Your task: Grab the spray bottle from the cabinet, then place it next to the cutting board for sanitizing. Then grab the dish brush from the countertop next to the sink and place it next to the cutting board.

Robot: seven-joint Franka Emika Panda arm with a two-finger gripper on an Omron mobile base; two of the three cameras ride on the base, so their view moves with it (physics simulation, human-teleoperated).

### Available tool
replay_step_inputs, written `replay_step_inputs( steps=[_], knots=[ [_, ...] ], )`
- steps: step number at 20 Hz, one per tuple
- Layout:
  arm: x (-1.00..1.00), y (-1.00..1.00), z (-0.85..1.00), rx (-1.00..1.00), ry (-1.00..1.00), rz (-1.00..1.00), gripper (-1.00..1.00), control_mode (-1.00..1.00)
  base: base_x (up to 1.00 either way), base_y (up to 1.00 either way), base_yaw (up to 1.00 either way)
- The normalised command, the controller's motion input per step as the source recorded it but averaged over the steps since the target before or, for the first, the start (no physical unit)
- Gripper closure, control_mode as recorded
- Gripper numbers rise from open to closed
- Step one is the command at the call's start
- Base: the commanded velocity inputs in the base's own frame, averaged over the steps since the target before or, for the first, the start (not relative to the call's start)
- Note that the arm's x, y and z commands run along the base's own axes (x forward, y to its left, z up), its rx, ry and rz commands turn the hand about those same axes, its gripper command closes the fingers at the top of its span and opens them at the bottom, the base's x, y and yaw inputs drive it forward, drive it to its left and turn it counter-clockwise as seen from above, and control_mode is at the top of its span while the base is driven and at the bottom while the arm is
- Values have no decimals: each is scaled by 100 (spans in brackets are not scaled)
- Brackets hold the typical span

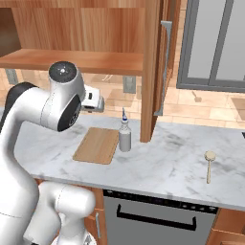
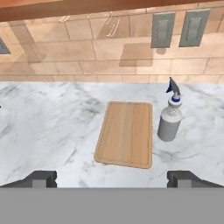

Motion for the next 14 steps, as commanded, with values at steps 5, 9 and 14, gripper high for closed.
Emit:
replay_step_inputs(
  steps=[5, 9, 14],
  knots=[
    [-18, 28, -44, 11, 0, -6, -100, -100, 0, 0, 0],
    [-1, 54, -52, 1, -3, -5, -100, -100, 0, 0, 0],
    [-7, 24, -38, 4, 0, -5, -100, -100, 0, 0, 0]
  ],
)
